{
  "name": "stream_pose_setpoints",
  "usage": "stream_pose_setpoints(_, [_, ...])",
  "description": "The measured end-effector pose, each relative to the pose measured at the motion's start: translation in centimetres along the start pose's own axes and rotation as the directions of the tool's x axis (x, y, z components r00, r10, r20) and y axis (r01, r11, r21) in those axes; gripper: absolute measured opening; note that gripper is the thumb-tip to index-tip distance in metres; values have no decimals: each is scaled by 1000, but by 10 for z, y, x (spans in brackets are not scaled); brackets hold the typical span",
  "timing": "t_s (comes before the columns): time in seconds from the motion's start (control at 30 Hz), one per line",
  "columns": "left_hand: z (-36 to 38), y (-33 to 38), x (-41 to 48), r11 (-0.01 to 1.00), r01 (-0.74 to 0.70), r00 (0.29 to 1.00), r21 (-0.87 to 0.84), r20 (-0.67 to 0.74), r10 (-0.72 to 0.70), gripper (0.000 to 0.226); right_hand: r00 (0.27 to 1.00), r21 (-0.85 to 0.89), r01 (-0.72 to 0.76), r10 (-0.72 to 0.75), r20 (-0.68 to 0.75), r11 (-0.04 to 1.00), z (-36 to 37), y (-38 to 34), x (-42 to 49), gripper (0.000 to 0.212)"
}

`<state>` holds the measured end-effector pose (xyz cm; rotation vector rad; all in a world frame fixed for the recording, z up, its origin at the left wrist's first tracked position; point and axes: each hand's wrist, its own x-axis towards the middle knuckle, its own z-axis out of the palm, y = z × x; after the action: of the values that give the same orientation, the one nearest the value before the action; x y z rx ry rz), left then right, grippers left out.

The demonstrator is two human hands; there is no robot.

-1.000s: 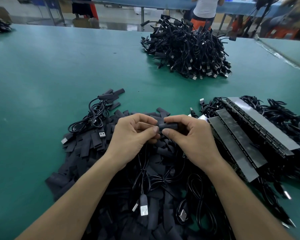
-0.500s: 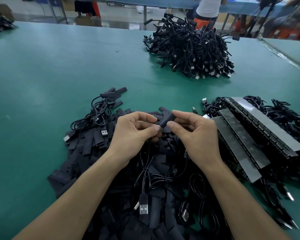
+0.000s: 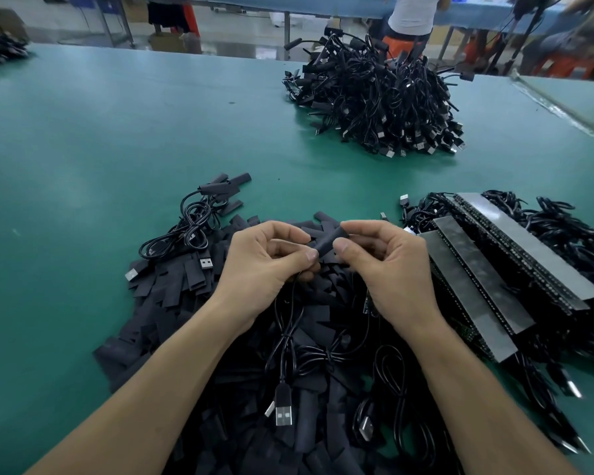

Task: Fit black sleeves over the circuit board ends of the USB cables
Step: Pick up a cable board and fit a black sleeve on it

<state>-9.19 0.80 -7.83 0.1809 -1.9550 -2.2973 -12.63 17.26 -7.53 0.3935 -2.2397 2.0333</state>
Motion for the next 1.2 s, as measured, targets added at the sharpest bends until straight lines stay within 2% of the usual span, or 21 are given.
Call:
stream_pose_setpoints(0.2, [1, 7, -3, 996, -67, 997, 64, 49, 64, 16, 999, 10, 11, -11, -34, 1000, -4, -10, 0, 21])
stream_pose_setpoints(0.37, [-1, 23, -4, 949, -137, 976, 285, 205, 79, 30, 980, 76, 133, -119, -162, 988, -7, -30, 3, 15])
stream_pose_setpoints(0.43, [-3, 31, -4, 910, -181, 961, 374, 266, 82, 25, 976, 132, 137, -111, -186, 982, -8, -40, 4, 17])
stream_pose_setpoints(0.5, [-7, 41, -3, 897, -225, 950, 381, 289, 115, 11, 981, 99, 109, -91, -174, 989, -12, -49, 4, 19])
stream_pose_setpoints(0.53, [-11, 45, -1, 898, -239, 954, 370, 263, 145, 5, 984, 24, 95, -90, -152, 995, -15, -52, 4, 20])
stream_pose_setpoints(0.6, [-25, 51, 8, 899, -234, 972, 370, 90, 215, 11, 994, -237, 75, -91, -56, 969, -26, -59, 3, 23])
stream_pose_setpoints(0.67, [-47, 52, 19, 895, -184, 950, 406, -158, 268, 22, 993, -555, 63, 2, 116, 829, -35, -66, 1, 24])
stream_pose_setpoints(0.7, [-59, 51, 25, 877, -148, 920, 457, -262, 291, 25, 976, -681, 47, 111, 187, 731, -38, -69, -1, 23])
stream_pose_setpoints(0.73, [-70, 47, 30, 843, -98, 886, 529, -339, 316, 25, 945, -781, 24, 240, 221, 624, -39, -70, -3, 22])
stream_pose_setpoints(0.8, [-85, 39, 34, 758, 5, 830, 652, -425, 360, 25, 873, -911, -10, 448, 194, 413, -35, -72, -8, 29])
stream_pose_setpoints(0.87, [-87, 31, 34, 713, 41, 825, 700, -427, 371, 30, 831, -953, -18, 534, 155, 304, -31, -75, -12, 40])
stream_pose_setpoints(0.97, [-76, 25, 28, 580, 69, 879, 811, -324, 348, 44, 820, -968, -5, 555, 140, 251, -27, -77, -14, 46])
stream_pose_setpoints(1.03, [-72, 28, 26, 462, 137, 888, 876, -315, 334, 59, 829, -970, 7, 541, 140, 241, -27, -74, -13, 41])
stream_pose_setpoints(1.13, [-74, 43, 19, 249, 265, 881, 932, -339, 329, 65, 871, -948, -19, 471, 139, 317, -28, -70, -12, 28])
stream_pose_setpoints(1.2, [-75, 53, 14, 141, 354, 900, 924, -378, 216, 64, 898, -924, -30, 415, 143, 382, -30, -70, -10, 20])
